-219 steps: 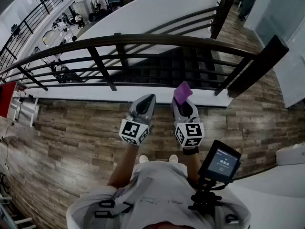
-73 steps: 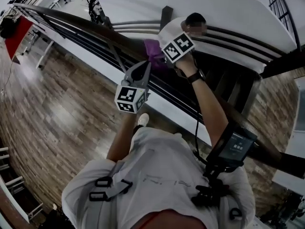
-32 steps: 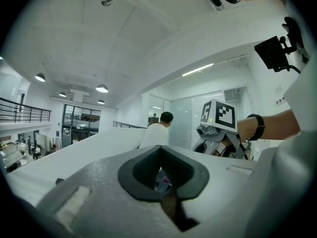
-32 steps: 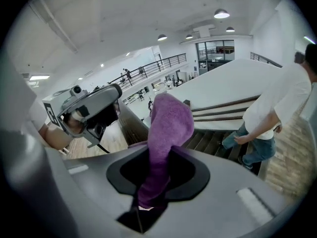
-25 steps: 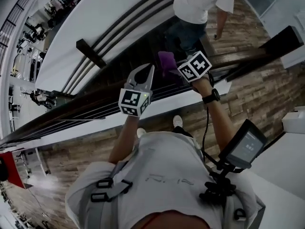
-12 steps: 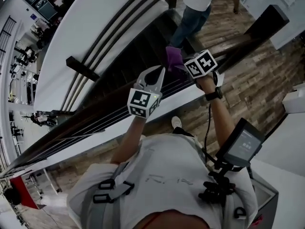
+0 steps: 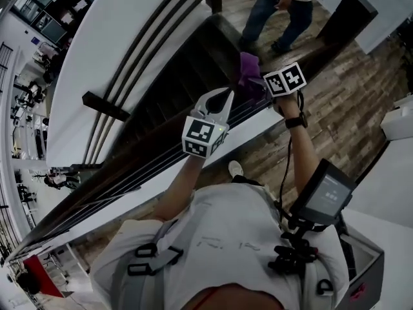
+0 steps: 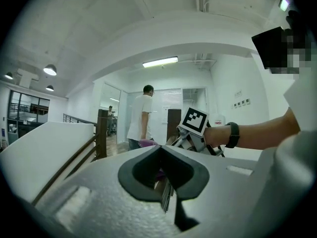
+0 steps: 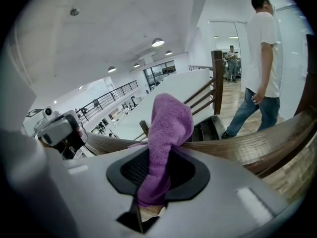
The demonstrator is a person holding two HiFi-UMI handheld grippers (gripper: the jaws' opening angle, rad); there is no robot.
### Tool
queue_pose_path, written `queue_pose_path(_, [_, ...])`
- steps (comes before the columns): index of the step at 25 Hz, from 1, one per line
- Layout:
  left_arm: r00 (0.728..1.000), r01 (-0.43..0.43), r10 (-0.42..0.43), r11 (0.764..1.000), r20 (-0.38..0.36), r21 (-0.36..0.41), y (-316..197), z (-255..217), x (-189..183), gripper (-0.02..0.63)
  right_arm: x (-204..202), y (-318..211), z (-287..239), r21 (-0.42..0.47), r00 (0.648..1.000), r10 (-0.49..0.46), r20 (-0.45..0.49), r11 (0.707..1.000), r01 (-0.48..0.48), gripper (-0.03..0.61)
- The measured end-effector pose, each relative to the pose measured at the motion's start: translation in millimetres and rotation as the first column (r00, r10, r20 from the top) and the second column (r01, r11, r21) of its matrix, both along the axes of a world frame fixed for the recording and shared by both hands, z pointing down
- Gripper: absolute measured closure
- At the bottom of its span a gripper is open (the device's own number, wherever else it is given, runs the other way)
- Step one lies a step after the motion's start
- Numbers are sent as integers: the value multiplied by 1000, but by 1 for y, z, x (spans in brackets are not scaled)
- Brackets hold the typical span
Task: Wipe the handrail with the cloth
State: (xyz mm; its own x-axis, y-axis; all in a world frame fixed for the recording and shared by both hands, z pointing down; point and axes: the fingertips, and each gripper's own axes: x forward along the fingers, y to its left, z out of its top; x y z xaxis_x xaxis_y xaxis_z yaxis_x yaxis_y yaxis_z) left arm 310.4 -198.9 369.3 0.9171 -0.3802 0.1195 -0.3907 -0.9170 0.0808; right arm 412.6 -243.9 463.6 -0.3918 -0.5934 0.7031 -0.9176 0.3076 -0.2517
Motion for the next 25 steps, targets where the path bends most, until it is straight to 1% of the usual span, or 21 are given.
queue_pose_path(4, [999,-37,37,999,-3,13,3,-4,33,617,41,-1,-3,18,998,63,9,998,-63,485])
queue_pose_path(8, [998,-63,63,998,-1,17,8,-5,54,617,85,-1,-8,43,990,143,12,989,-143,485])
queue_pose_path(12, [997,-72,72,997,-7,6,7,-5,77,617,132,-6,-13,55,976,218,24,974,-219,485])
queue_pose_path(16, [994,-109,108,994,-25,-19,15,-8,103,617,171,-10,-16,57,962,273,17,960,-273,485])
queue_pose_path(20, [992,-121,121,993,-20,-14,3,-2,151,617,244,-30,-13,67,943,332,12,941,-332,485])
queue_pose_path(23, [993,-114,113,993,-14,-9,-3,6,168,617,289,-42,-7,57,924,381,38,922,-383,485])
queue_pose_path(25, [994,-105,105,994,-16,-11,0,8,173,617,311,-42,-6,34,916,397,57,916,-399,485])
